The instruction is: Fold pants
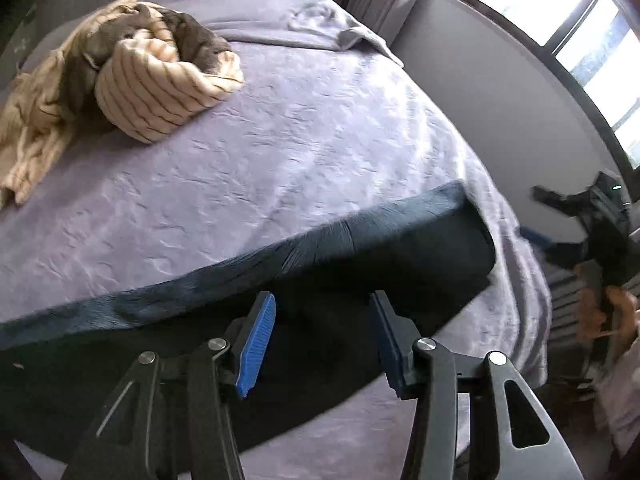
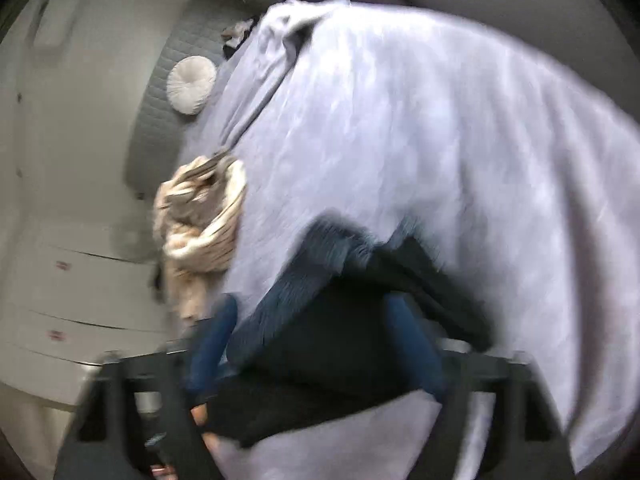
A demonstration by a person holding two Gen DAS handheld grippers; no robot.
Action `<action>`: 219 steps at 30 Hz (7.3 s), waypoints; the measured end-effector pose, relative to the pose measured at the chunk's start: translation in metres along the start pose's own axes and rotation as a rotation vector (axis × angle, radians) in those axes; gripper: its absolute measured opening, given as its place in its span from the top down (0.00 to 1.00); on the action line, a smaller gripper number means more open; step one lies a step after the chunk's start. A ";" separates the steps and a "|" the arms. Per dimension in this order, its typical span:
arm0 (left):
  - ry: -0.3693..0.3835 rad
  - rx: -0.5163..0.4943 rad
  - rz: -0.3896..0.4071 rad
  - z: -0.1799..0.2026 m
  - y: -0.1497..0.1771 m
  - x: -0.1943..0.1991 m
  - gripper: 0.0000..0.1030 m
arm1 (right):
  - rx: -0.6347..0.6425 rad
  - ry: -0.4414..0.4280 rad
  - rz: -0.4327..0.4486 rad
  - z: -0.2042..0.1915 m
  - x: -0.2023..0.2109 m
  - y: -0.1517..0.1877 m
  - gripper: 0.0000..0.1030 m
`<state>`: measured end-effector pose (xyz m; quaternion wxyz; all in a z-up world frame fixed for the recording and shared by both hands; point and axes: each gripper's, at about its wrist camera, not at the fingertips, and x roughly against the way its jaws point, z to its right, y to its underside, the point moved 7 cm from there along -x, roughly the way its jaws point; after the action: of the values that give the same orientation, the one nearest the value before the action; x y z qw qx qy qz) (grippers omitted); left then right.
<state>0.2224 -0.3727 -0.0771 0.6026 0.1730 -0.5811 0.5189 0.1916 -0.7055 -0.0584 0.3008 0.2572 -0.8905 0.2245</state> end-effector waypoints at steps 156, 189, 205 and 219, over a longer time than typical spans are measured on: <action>-0.563 0.381 -0.071 -0.375 0.160 0.049 0.13 | 0.297 0.201 -0.392 -0.110 -0.235 0.222 0.68; -0.340 0.134 -0.135 -0.045 0.028 -0.086 0.13 | -0.275 0.175 0.006 0.097 -0.051 0.066 0.84; -0.382 0.090 -0.051 -0.020 -0.005 -0.083 0.13 | -0.246 0.014 -0.042 0.103 -0.034 0.082 0.46; -0.345 0.147 -0.058 -0.015 -0.011 -0.089 0.05 | -0.229 -0.020 -0.059 0.106 -0.057 0.081 0.46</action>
<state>0.2581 -0.4031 -0.1554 0.4946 0.3197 -0.6310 0.5050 0.1388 -0.6838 -0.1914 0.3257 0.2493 -0.9054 0.1097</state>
